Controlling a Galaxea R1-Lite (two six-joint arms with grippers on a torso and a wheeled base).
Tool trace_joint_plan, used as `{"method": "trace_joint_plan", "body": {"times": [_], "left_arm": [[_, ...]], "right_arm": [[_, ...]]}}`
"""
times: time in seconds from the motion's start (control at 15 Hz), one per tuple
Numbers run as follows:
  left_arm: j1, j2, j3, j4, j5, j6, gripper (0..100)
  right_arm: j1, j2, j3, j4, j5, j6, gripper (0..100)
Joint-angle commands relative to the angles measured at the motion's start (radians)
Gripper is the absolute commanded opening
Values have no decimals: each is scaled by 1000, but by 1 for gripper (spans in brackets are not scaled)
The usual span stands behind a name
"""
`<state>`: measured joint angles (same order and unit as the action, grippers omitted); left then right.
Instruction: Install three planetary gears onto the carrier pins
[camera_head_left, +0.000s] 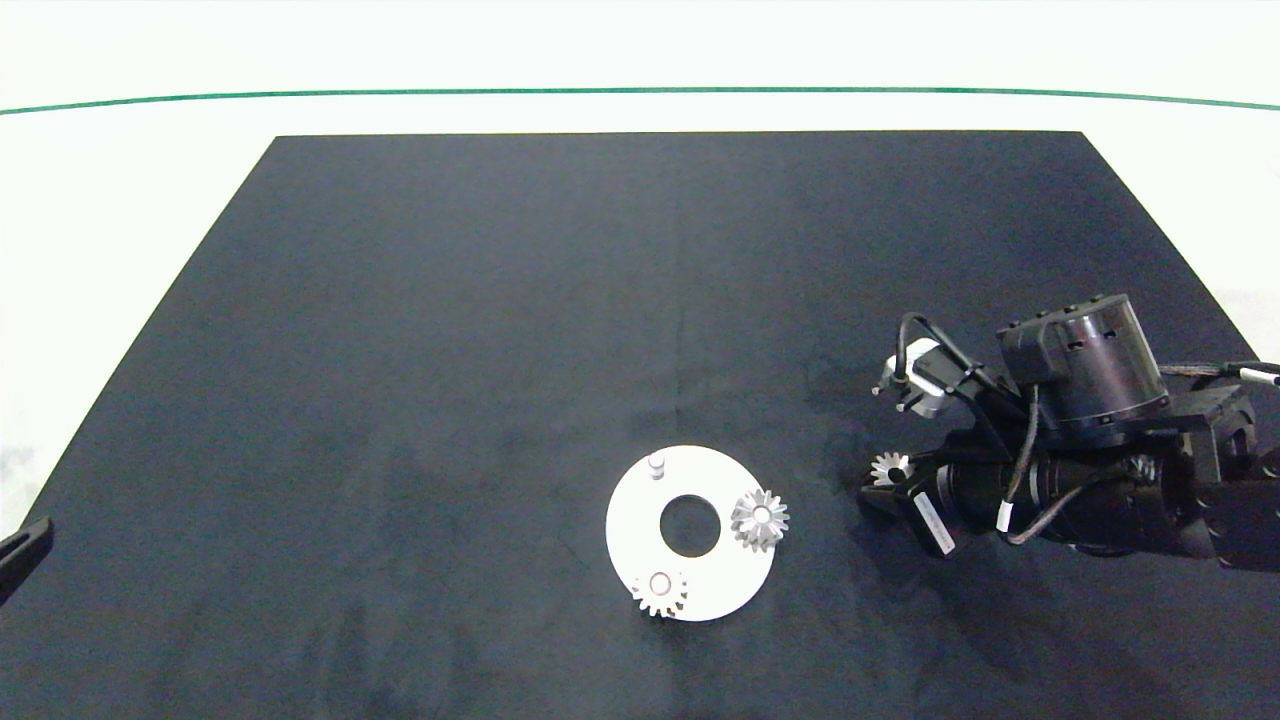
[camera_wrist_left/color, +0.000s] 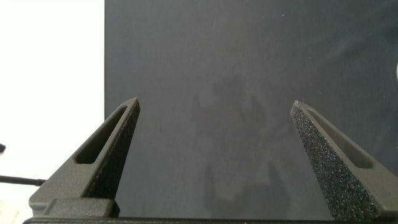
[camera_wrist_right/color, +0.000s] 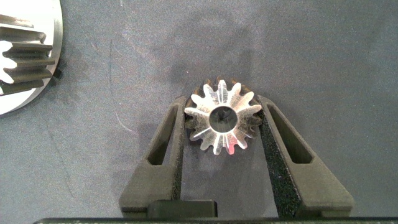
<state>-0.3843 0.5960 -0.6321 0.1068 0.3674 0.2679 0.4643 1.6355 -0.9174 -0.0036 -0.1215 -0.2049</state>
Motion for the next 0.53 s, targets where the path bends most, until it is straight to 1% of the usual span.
{"method": "trace_joint_plan", "body": {"times": [0.07,0.2,0.53], "left_arm": [[-1,2,0,1,2,2,100],[-1,2,0,1,2,2,100],[1,1,0,1,2,2,100]], "right_arm": [[-1,3,2,2,0,-2,10],[-1,3,6,2,-1,-2,7],[8,-29,-26,14,-3,-10,7]]}}
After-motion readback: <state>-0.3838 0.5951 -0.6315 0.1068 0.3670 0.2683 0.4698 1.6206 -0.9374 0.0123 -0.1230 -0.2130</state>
